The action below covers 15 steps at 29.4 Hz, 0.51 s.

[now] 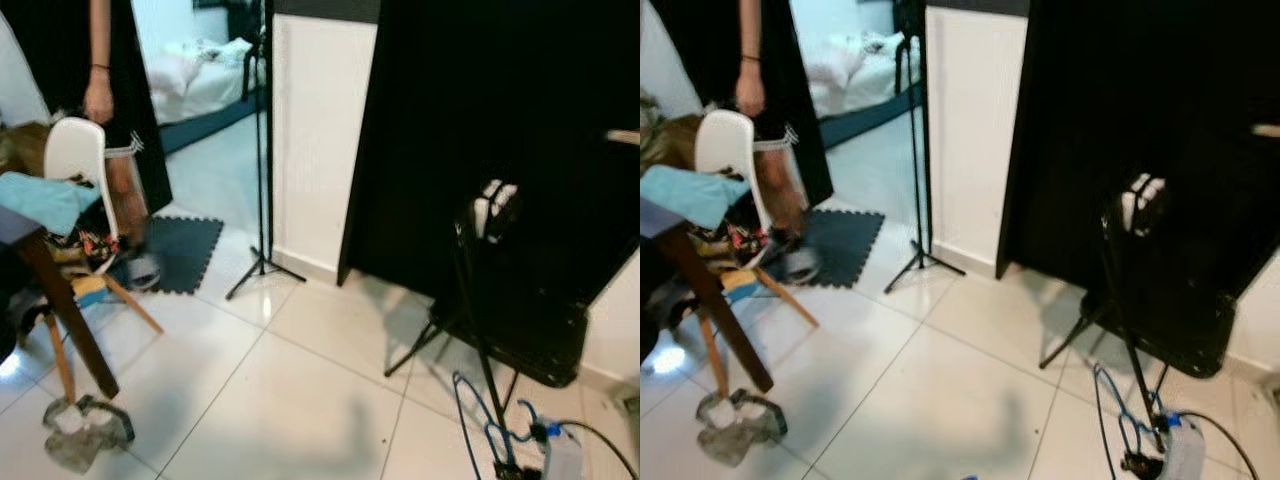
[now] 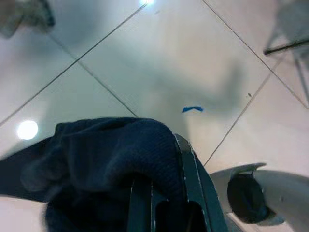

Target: Hang hanger

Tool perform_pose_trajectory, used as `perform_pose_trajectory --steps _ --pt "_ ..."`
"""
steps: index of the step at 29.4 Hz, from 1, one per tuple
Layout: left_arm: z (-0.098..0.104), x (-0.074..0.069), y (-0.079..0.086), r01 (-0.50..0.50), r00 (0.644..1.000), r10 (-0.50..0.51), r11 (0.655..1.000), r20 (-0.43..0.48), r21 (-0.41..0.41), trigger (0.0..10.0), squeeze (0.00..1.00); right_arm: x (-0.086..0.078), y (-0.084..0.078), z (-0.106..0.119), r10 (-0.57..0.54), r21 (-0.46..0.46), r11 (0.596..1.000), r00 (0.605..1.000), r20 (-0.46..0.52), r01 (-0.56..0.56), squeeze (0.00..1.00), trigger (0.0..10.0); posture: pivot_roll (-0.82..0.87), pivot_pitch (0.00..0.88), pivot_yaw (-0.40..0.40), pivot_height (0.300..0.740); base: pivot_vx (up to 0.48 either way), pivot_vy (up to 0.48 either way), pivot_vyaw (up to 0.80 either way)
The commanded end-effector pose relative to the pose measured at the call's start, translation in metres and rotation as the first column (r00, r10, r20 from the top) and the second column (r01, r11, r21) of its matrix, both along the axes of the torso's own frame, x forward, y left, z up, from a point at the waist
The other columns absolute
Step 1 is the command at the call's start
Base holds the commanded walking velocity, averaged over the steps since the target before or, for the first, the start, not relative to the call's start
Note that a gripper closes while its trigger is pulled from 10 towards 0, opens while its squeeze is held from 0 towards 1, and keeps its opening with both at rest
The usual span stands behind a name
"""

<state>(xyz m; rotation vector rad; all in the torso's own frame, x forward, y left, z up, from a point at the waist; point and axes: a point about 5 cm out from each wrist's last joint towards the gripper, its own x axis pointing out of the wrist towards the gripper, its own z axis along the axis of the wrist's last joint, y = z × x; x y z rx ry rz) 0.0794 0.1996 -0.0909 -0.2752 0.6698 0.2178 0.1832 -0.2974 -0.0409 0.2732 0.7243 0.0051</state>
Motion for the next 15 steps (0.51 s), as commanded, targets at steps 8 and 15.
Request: perform_pose_trajectory --steps 8,15 --pt "-0.006 -0.042 -0.029 0.007 0.999 -0.008 0.999 -0.042 -0.032 10.0 0.0 0.008 0.007 0.001 0.012 0.01 1.0 1.0 0.012 -0.012 0.0 10.0 -0.03 0.0 -0.048 0.74 0.0 0.0 -0.2" --pt "-0.01 -0.06 -0.04 -0.016 0.995 0.01 0.998 -0.102 -0.057 10.0 0.0 0.018 0.012 0.004 0.018 0.011 1.0 1.0 0.019 -0.018 0.0 10.0 -0.03 0.0 -0.04 0.74 0.0 0.0 0.0"
